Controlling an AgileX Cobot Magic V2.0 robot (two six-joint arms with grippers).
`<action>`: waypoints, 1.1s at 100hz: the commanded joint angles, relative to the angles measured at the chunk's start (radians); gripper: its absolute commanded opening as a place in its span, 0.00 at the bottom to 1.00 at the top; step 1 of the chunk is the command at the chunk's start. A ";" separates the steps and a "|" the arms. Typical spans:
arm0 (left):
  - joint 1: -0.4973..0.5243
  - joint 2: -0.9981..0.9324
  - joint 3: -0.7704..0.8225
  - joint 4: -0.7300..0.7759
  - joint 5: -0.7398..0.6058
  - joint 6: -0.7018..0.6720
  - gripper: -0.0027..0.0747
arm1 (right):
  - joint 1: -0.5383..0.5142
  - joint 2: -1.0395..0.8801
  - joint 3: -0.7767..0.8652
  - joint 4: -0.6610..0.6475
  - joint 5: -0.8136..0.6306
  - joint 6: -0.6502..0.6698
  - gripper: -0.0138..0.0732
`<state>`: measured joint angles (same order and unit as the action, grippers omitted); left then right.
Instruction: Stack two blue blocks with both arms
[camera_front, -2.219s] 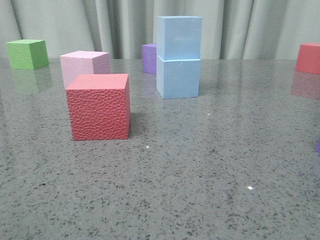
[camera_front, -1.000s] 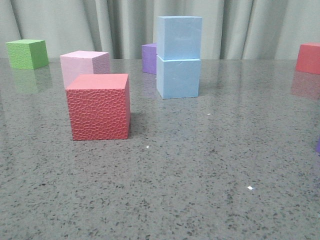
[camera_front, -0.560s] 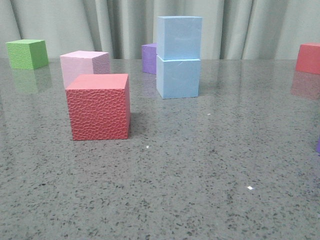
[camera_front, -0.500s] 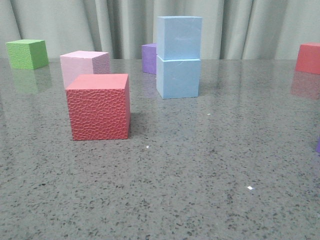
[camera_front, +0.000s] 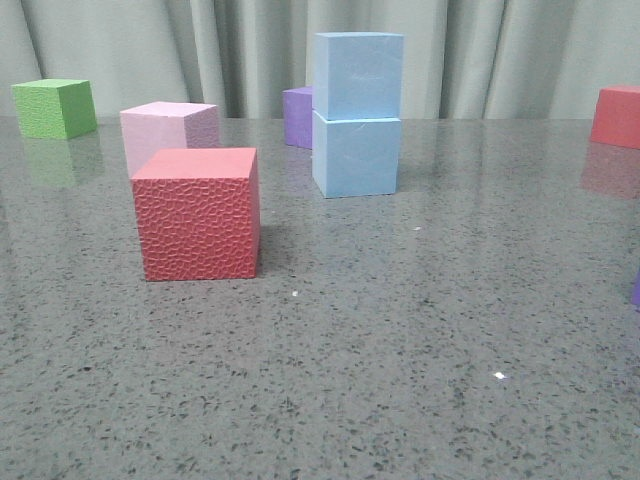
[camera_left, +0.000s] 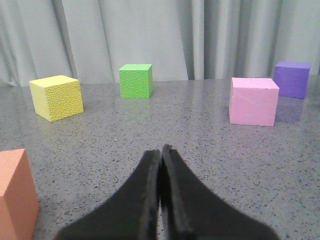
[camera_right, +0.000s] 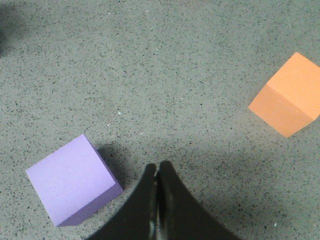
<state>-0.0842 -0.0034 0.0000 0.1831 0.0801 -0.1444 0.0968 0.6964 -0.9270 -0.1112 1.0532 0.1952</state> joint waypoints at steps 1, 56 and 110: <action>0.001 -0.032 0.040 0.000 -0.090 -0.009 0.01 | -0.004 -0.002 -0.021 -0.012 -0.056 -0.010 0.02; 0.001 -0.032 0.040 0.000 -0.090 -0.009 0.01 | -0.004 -0.326 0.265 -0.020 -0.506 -0.011 0.02; 0.001 -0.032 0.040 0.000 -0.090 -0.009 0.01 | -0.004 -0.605 0.577 -0.016 -0.760 -0.088 0.02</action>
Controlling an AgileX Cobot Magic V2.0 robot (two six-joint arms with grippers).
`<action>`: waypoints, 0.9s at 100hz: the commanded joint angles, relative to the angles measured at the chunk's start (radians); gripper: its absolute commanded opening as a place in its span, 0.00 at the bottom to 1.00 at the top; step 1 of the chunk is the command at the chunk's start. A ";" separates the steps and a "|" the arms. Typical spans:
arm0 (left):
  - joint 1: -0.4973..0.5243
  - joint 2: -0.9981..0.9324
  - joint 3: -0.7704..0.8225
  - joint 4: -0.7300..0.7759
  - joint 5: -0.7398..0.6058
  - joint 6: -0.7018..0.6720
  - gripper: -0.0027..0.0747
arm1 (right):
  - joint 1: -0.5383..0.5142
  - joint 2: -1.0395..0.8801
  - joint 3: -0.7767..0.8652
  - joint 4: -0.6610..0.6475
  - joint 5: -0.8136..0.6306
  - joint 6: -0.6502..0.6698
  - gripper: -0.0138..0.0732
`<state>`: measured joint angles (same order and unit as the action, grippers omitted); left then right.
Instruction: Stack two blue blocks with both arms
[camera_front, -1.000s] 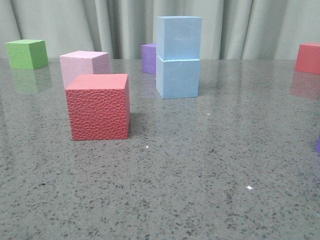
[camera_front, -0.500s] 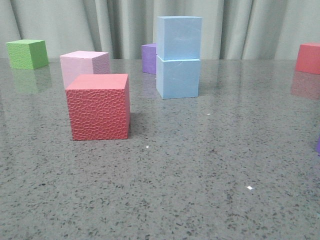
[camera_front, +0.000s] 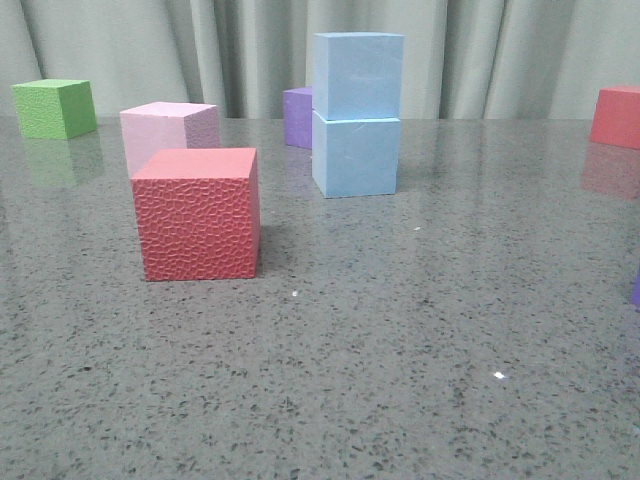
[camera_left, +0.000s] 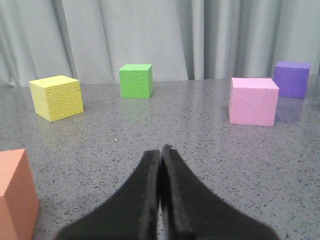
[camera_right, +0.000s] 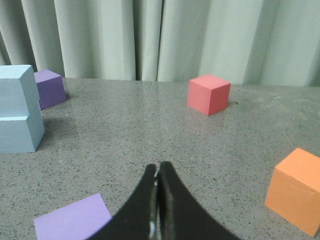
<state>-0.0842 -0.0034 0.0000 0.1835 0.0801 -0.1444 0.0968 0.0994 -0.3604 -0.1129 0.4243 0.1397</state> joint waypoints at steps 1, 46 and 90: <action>0.001 -0.032 0.040 -0.001 -0.090 -0.009 0.01 | -0.004 -0.010 0.014 -0.013 -0.134 -0.035 0.02; 0.001 -0.032 0.040 -0.001 -0.090 -0.009 0.01 | -0.004 -0.136 0.179 -0.008 -0.270 -0.058 0.02; 0.001 -0.032 0.040 -0.001 -0.090 -0.009 0.01 | 0.023 -0.136 0.288 -0.002 -0.376 -0.067 0.02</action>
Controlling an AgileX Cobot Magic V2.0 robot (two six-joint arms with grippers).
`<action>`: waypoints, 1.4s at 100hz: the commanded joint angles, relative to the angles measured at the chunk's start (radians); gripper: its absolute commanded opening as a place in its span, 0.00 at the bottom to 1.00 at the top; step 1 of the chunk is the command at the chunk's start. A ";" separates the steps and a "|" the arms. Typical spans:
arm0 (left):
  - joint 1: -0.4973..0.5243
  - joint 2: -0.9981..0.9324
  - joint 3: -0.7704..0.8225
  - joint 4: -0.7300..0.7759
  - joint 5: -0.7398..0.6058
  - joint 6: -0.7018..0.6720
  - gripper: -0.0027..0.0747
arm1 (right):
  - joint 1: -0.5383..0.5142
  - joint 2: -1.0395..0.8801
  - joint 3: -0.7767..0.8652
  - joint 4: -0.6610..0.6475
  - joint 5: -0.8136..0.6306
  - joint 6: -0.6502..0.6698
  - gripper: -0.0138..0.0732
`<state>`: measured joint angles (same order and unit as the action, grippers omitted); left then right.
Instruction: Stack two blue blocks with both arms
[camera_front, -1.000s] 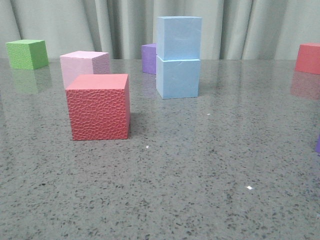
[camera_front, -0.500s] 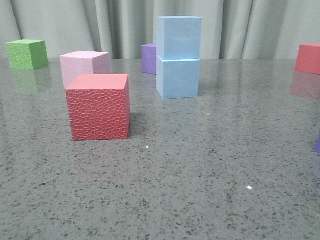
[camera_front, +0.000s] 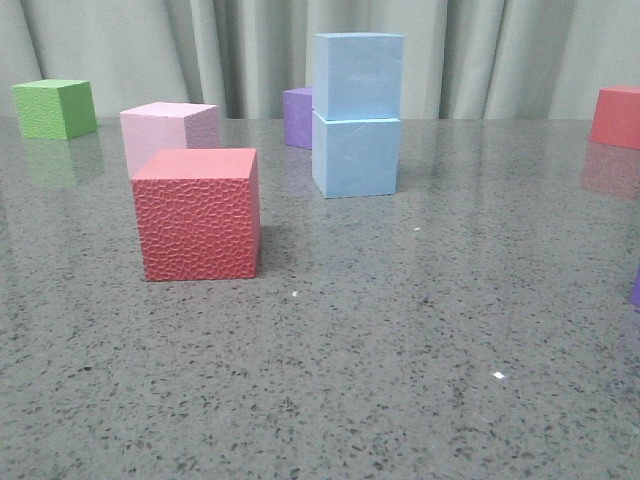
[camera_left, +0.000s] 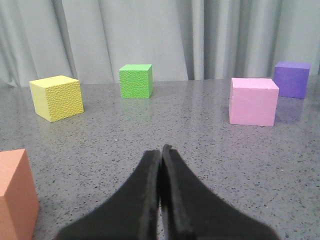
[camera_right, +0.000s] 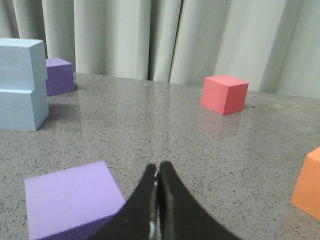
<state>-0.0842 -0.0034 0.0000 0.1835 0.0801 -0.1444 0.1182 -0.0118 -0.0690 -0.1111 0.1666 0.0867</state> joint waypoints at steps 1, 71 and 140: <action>0.001 -0.032 0.040 -0.001 -0.090 -0.009 0.01 | 0.001 -0.025 -0.001 -0.003 -0.121 -0.014 0.02; 0.001 -0.032 0.040 -0.001 -0.090 -0.009 0.01 | 0.001 -0.025 0.080 0.005 -0.274 -0.014 0.02; 0.001 -0.032 0.040 -0.001 -0.090 -0.009 0.01 | 0.001 -0.025 0.080 0.005 -0.270 -0.014 0.02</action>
<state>-0.0842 -0.0034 0.0000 0.1835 0.0801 -0.1444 0.1197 -0.0118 0.0270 -0.1079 -0.0150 0.0795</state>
